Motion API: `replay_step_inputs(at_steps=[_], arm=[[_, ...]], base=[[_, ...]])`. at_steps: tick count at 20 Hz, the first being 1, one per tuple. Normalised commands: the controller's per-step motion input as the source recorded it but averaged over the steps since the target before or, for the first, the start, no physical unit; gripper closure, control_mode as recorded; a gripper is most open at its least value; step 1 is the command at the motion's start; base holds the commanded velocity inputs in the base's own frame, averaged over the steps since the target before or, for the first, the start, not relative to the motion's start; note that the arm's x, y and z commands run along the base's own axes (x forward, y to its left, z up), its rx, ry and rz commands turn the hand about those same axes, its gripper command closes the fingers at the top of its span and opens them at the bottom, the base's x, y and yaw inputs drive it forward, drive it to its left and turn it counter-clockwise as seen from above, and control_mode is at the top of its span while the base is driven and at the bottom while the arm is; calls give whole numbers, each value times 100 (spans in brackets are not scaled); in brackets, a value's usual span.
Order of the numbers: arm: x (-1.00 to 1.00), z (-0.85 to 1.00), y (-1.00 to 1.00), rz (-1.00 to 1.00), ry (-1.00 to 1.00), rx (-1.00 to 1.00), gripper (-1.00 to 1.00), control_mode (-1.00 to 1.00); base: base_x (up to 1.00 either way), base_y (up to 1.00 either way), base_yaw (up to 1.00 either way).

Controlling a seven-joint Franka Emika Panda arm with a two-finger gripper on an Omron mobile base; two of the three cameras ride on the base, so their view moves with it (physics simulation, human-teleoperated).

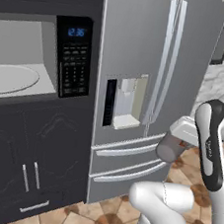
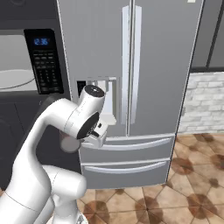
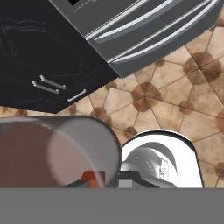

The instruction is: Place the microwavable item in the microwave. Then, close the microwave door and press the start button.

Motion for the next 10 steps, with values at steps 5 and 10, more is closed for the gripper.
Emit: replay_step_inputs(at_steps=[5, 10], arm=[[0, 0, 0, 0, 0, 0, 100, 100], [0, 0, 0, 0, 0, 0, 100, 100]], base=[[37, 66, 37], [47, 17, 27]])
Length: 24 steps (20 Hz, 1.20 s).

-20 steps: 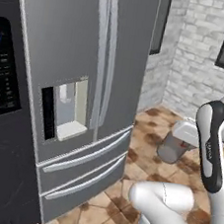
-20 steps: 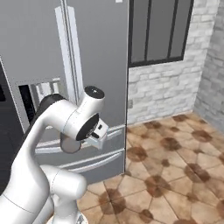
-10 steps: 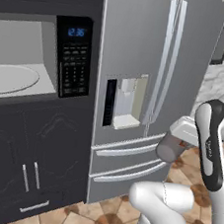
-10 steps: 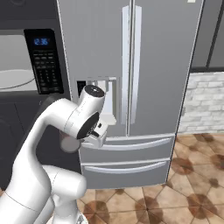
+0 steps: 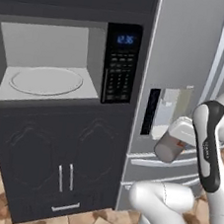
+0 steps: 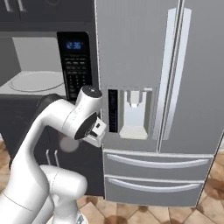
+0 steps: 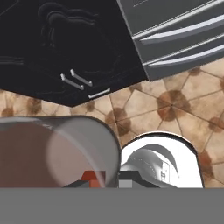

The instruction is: Place the microwavable item in the microwave. Then, close the microwave door and press the start button.

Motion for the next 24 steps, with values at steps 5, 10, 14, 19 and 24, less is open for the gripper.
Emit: replay_step_inputs(at_steps=[5, 10, 14, 19, 24], arm=[[0, 0, 0, 0, 0, 0, 100, 100], [0, 0, 0, 0, 0, 0, 100, 100], [0, 0, 0, 0, 0, 0, 100, 100], [0, 0, 0, 0, 0, 0, 100, 100], [0, 0, 0, 0, 0, 0, 100, 100]], base=[[5, 1, 31], [7, 0, 44], [51, 1, 39], [67, 4, 29], [42, 44, 19]])
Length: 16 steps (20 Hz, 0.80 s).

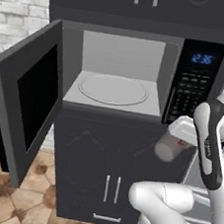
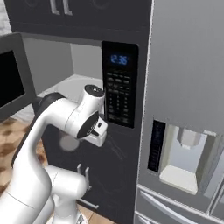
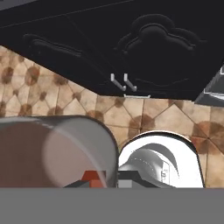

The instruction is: Place the microwavable item in the microwave. Then, close the microwave door and press the start button.

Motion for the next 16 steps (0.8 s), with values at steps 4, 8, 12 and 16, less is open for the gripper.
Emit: replay_step_inputs(at_steps=[4, 8, 12, 16], arm=[[0, 0, 0, 0, 0, 0, 100, 100], [0, 0, 0, 0, 0, 0, 100, 100], [0, 0, 0, 0, 0, 0, 100, 100], [0, 0, 0, 0, 0, 0, 100, 100]], base=[[7, 78, 5], [28, 56, 4], [25, -16, 12], [10, -44, 22]])
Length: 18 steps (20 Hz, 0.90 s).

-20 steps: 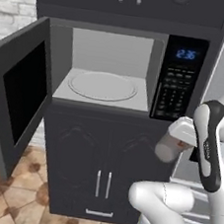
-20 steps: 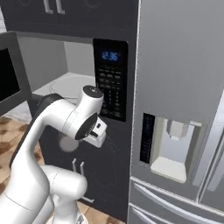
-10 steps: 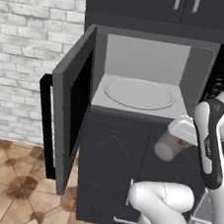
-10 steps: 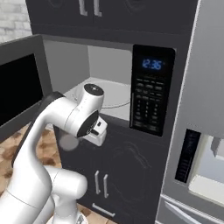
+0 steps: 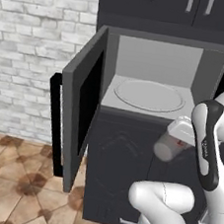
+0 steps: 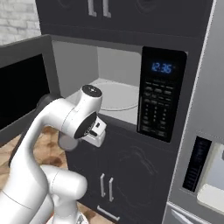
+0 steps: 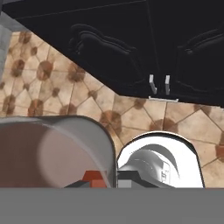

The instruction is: Place the microwavable item in the microwave. Then, close the microwave door and press the start button.

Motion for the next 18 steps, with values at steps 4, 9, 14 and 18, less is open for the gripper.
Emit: replay_step_inputs(at_steps=[4, 9, 14, 18], arm=[[0, 0, 0, 0, 0, 0, 100, 100], [0, 0, 0, 0, 0, 0, 100, 100], [0, 0, 0, 0, 0, 0, 100, 100], [0, 0, 0, 0, 0, 0, 100, 100]], base=[[12, -26, 34], [19, -31, 34], [11, -11, 12], [1, 0, 0]])
